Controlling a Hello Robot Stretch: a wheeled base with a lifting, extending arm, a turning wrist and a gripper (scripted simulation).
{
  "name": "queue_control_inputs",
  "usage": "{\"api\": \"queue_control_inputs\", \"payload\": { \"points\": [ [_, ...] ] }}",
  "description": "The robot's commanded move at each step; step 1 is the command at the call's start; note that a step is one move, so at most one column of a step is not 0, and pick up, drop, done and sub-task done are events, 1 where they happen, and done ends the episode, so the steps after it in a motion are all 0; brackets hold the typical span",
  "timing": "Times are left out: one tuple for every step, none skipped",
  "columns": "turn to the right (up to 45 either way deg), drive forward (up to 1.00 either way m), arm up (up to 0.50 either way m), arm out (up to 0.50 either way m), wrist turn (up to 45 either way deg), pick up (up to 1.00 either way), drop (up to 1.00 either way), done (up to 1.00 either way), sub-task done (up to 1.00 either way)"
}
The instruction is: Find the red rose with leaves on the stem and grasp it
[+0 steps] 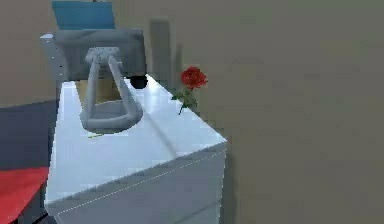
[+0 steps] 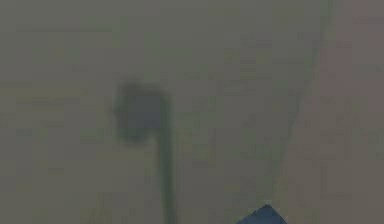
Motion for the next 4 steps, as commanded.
{"api": "queue_control_inputs", "payload": {
  "points": [
    [-45.0, 0.00, 0.00, 0.00, 0.0, 0.00, 0.00, 0.00, 0.00],
    [-45.0, 0.00, 0.00, 0.00, 0.0, 0.00, 0.00, 0.00, 0.00],
    [45.0, 0.00, 0.00, 0.00, 0.0, 0.00, 0.00, 0.00, 0.00],
    [45.0, 0.00, 0.00, 0.00, 0.0, 0.00, 0.00, 0.00, 0.00]
  ]
}}
